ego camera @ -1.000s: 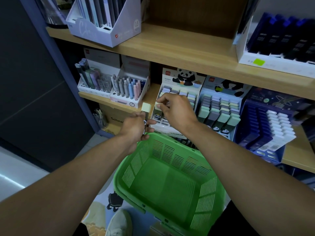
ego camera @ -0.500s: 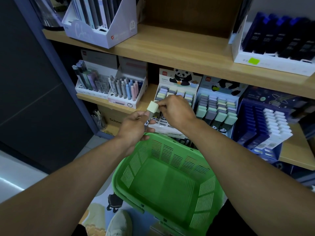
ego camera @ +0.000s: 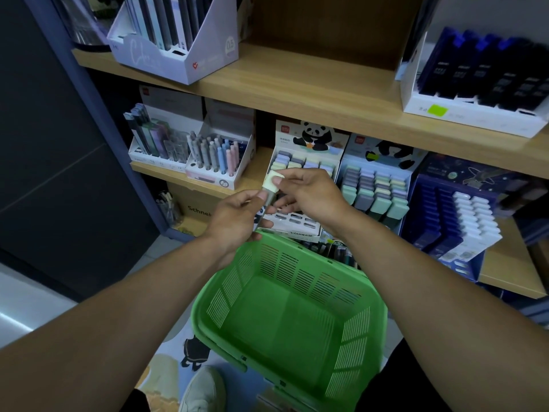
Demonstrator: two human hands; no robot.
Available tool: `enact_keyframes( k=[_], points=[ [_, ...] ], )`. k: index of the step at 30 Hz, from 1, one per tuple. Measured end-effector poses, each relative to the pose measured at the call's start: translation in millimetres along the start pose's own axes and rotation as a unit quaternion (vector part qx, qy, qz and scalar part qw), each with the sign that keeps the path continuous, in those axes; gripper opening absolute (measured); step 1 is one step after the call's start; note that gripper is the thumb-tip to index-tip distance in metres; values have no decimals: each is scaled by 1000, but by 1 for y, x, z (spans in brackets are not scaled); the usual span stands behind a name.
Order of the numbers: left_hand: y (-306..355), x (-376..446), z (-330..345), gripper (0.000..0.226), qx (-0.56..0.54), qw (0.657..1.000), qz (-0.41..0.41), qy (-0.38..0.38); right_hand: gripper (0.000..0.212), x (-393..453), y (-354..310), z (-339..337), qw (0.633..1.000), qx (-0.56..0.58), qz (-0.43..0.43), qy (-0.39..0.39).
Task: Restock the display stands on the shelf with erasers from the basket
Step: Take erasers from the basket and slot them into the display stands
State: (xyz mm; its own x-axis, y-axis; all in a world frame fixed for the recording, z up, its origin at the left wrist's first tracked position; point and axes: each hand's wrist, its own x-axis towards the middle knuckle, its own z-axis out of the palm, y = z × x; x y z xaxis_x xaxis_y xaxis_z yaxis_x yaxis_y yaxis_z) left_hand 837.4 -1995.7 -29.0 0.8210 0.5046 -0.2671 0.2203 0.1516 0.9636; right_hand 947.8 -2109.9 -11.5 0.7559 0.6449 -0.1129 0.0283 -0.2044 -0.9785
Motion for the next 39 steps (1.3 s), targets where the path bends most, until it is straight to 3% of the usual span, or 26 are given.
enact_keyframes(
  k=[10,14,19,25,29,31,35,39],
  points=[
    [-2,-2,2,23,-20,998,-18,-50,16,-5,-2,-7,999,1,3,32],
    [-3,1,1,25,-37,996,-33,-68,21,-5,-2,-9,1000,20,10,9],
    [-8,6,1,29,-17,997,-11,-70,29,-1,0,-11,999,-45,-19,15],
    [-10,18,-2,49,158,986,59,2,26,3,8,-19,961,-208,-118,135],
    [-14,18,-8,67,322,933,154,-55,31,2,13,-17,944,-252,-157,145],
    [-16,18,-9,71,371,911,161,-78,30,2,14,-15,935,-273,-170,148],
    [-16,17,-5,80,431,888,131,-98,27,2,17,-10,917,-320,-195,136],
    [-17,20,-7,85,431,885,145,-95,23,3,19,-8,912,-336,-198,127]
  ],
)
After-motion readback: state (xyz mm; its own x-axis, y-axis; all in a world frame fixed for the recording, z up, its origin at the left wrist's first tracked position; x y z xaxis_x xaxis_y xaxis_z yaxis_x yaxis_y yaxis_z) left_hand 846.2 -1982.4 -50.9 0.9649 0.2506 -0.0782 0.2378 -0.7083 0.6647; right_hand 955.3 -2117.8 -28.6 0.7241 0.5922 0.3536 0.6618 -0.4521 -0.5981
